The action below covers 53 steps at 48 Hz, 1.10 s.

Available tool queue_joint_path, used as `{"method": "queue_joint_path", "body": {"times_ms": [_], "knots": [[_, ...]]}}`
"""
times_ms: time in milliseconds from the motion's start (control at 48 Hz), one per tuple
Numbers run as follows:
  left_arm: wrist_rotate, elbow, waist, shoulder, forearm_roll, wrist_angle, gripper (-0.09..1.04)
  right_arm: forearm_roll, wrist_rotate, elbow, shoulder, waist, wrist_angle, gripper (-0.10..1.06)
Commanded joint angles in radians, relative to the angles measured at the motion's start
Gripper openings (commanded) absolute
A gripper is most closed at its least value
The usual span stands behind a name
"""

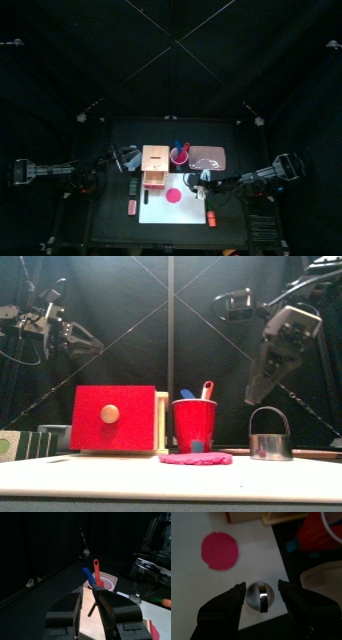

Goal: Get the cutter from the drawer then cut the dough then place the extra dough in the bowl
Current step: Shut the drawer

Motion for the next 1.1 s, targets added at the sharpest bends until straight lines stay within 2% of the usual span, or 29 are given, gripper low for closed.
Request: {"method": "queue_joint_path", "body": {"times_ms": [21,188,271,375,625,688,854,958,1104], "knots": [[0.0,-0.069,0.023,0.046,0.002,-0.002,0.65,-0.003,0.006,-0.089,-0.014,-0.003,-0.041,0.87],[0.005,-0.172,0.058,0.179,0.012,0.11,0.65,0.067,0.005,-0.163,0.041,-0.005,-0.199,0.87],[0.005,-0.232,0.087,0.236,0.029,0.201,0.64,0.115,0.003,-0.183,0.074,-0.003,-0.242,0.87],[0.006,-0.314,0.13,0.301,0.058,0.304,0.64,0.138,0.002,-0.206,0.117,-0.003,-0.262,0.83],[0.003,-0.451,0.196,0.376,0.206,0.399,0.63,0.144,0.0,-0.298,0.256,0.003,-0.287,0.47],[0.002,-0.476,0.212,0.396,0.229,0.436,0.63,0.141,0.0,-0.342,0.305,0.003,-0.284,0.41],[0.003,-0.535,0.245,0.471,0.245,0.526,0.62,0.144,0.0,-0.465,0.419,-0.005,-0.238,0.39],[0.005,-0.56,0.25,0.505,0.252,0.563,0.55,0.143,-0.002,-0.545,0.486,-0.006,-0.152,0.38],[0.005,-0.581,0.253,0.534,0.29,0.577,0.4,0.132,-0.003,-0.624,0.54,-0.006,-0.066,0.38]]}}
